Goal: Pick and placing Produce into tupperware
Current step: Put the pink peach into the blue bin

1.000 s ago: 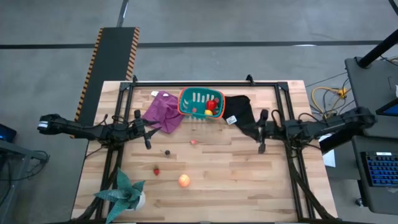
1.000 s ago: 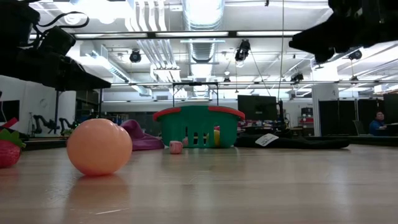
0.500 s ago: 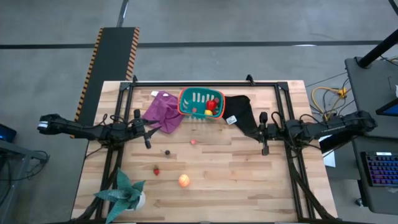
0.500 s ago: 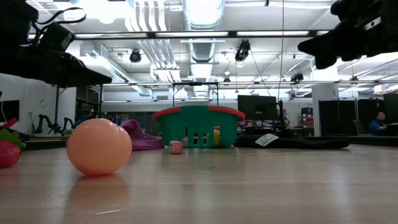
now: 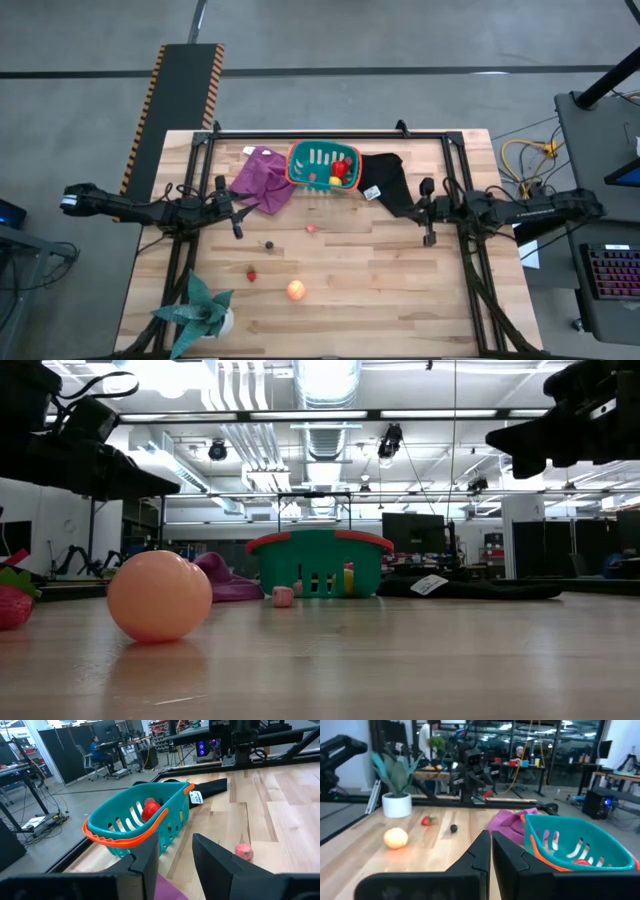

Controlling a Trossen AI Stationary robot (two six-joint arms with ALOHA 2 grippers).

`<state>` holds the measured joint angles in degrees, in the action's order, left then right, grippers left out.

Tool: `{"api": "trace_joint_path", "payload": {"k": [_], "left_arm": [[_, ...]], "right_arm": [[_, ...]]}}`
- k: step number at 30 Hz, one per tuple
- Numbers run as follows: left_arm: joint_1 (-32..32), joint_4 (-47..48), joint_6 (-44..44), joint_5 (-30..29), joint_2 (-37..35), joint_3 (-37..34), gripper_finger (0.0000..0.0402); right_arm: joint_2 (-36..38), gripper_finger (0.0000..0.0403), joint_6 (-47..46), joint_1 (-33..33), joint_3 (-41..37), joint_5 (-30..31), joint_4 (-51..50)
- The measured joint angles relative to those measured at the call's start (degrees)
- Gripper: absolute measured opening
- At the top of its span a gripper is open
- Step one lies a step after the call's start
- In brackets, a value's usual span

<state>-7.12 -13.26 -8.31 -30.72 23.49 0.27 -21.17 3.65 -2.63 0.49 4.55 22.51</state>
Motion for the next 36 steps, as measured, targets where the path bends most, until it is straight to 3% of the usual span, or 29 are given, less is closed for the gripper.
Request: {"api": "trace_joint_path", "payload": {"k": [8,15,18,26,29,33,36], "left_arm": [[0.01,-0.43,-5.40,2.92,0.00,0.00,0.0105],[0.01,-7.22,-5.58,4.61,0.00,0.00,0.0108],[-0.01,-10.19,-4.97,4.97,0.13,0.19,0.0135],[-0.01,-10.95,-4.12,5.41,2.87,5.43,0.0256],[-0.01,-16.23,-4.08,7.35,5.50,7.73,0.0269],[0.01,-25.92,-4.39,14.62,9.73,9.13,0.0272],[-0.05,-27.08,-4.58,18.81,13.37,10.31,0.0272]], "right_arm": [[0.81,0.0009,-0.43,-0.07,0.15,-0.04,0.31],[0.79,0.0009,-0.65,-0.07,0.18,-0.04,0.29],[0.74,0.0009,-0.65,-0.07,0.22,-0.04,0.29],[0.74,0.0009,-0.67,-0.07,0.24,-0.02,0.29],[0.74,0.0009,-0.67,-0.07,0.24,-0.03,0.29],[0.74,0.0009,-0.68,-0.07,0.24,-0.01,0.27],[0.74,0.0009,-1.63,-0.07,0.24,-0.01,0.27]]}}
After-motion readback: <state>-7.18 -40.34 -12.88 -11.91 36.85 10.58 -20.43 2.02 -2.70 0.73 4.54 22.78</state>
